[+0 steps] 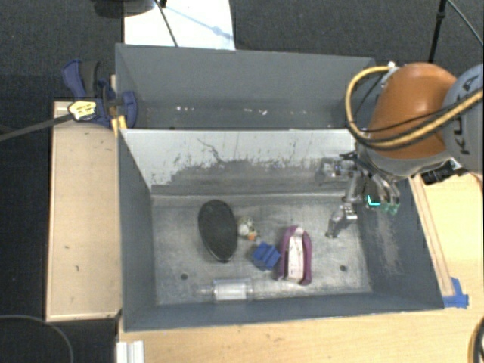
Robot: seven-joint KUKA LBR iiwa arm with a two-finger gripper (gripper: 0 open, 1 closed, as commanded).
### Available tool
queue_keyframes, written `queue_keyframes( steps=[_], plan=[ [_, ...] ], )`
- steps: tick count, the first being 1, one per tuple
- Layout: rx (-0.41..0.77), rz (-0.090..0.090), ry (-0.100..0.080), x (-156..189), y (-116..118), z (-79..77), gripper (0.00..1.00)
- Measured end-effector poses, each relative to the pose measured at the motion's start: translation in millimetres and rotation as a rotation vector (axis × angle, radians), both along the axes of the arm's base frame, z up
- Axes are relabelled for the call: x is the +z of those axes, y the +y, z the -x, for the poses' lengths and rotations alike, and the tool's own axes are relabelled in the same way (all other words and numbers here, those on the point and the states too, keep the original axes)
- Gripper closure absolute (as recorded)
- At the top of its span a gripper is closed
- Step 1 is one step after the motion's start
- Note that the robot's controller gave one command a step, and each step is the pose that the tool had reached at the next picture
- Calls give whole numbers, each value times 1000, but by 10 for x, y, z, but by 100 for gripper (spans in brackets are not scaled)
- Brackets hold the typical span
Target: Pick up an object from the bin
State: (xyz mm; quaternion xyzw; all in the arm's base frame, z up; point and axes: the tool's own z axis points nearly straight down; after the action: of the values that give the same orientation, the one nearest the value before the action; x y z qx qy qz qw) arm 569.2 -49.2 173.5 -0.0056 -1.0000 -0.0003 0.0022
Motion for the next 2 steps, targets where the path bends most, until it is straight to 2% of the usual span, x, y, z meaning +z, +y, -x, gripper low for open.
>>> queue_keyframes(
  steps=[1,2],
  plan=[
    [-141,0,-16,-830,382,489,0],
    [130,-1,-12,-749,969,479,0]
  ],
)
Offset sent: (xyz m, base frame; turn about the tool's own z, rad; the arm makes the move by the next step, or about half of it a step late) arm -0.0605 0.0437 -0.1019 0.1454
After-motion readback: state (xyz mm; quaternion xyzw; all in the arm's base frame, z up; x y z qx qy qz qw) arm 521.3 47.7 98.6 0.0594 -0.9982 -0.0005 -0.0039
